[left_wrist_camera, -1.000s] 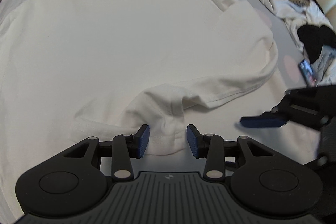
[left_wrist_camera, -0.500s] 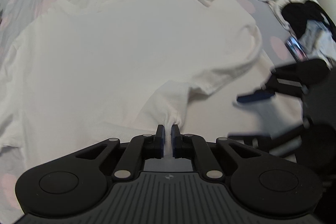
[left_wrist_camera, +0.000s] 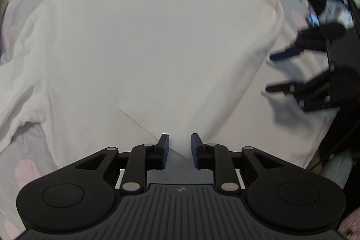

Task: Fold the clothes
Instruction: 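Open the left gripper and release the folded side, then grasp the shirt edge again with the left gripper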

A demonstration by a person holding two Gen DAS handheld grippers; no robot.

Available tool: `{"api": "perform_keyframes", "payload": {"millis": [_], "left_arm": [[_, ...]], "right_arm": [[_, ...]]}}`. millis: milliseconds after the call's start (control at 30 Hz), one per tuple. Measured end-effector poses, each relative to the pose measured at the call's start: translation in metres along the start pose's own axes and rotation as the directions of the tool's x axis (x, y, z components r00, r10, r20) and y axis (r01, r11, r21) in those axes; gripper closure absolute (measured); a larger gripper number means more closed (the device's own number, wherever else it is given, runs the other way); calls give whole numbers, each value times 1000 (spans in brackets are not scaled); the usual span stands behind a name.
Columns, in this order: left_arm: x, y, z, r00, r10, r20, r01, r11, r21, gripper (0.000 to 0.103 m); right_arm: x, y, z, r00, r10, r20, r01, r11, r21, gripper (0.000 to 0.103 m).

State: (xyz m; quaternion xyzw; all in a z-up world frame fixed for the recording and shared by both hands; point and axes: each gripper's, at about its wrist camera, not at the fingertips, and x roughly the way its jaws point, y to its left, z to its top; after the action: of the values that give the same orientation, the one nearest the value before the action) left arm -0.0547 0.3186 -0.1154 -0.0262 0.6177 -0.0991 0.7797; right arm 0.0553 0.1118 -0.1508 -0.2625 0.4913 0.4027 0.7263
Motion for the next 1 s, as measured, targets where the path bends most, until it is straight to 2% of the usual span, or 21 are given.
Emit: {"api": "perform_keyframes", "payload": {"millis": [100, 200, 267, 300, 367, 433, 467, 500, 567, 667, 733, 867, 1000], "left_arm": [[-9, 15, 6, 998, 15, 69, -11, 998, -61, 58], [1, 25, 13, 988, 114, 106, -105, 991, -82, 58], [16, 29, 16, 980, 175, 95, -168, 983, -77, 58], [24, 32, 17, 977, 196, 85, -190, 979, -76, 59], [36, 34, 17, 978, 196, 75, -189, 978, -82, 60], [41, 31, 17, 980, 184, 78, -177, 981, -83, 64], [41, 28, 17, 978, 188, 87, -181, 980, -80, 75], [40, 26, 19, 978, 187, 92, -180, 980, -80, 92], [34, 23, 23, 979, 180, 100, -171, 981, -93, 101], [19, 21, 29, 980, 146, 139, -131, 985, -111, 101], [5, 22, 35, 973, 147, 177, -127, 985, -119, 101], [-30, 30, 50, 951, 151, 270, -113, 982, -150, 101], [-61, 45, 63, 924, 176, 339, -117, 976, -186, 101]], "right_arm": [[2, -1, -5, 1000, 0, -4, 0, 1000, 0, 46], [0, 0, -10, 1000, 3, -8, -3, 1000, 0, 45], [2, 1, -9, 1000, 6, -14, -6, 1000, -4, 45], [3, 1, -9, 1000, 7, -16, -8, 1000, -7, 45], [3, 0, -9, 1000, 7, -17, -7, 1000, -4, 45], [2, -3, -9, 1000, 5, -16, -5, 1000, 3, 45], [2, -4, -9, 1000, 4, -16, -4, 1000, 6, 45], [1, -5, -9, 1000, 3, -15, -3, 1000, 9, 45], [1, -8, -9, 1000, 1, -14, 0, 1000, 16, 45], [-1, -12, -8, 1000, -3, -13, 3, 1000, 27, 45], [-1, -15, -8, 1000, -5, -12, 5, 999, 34, 45], [-6, -24, -6, 1000, -13, -1, 13, 998, 56, 45], [-19, -43, -1, 999, -37, 27, 34, 994, 105, 39]]}}
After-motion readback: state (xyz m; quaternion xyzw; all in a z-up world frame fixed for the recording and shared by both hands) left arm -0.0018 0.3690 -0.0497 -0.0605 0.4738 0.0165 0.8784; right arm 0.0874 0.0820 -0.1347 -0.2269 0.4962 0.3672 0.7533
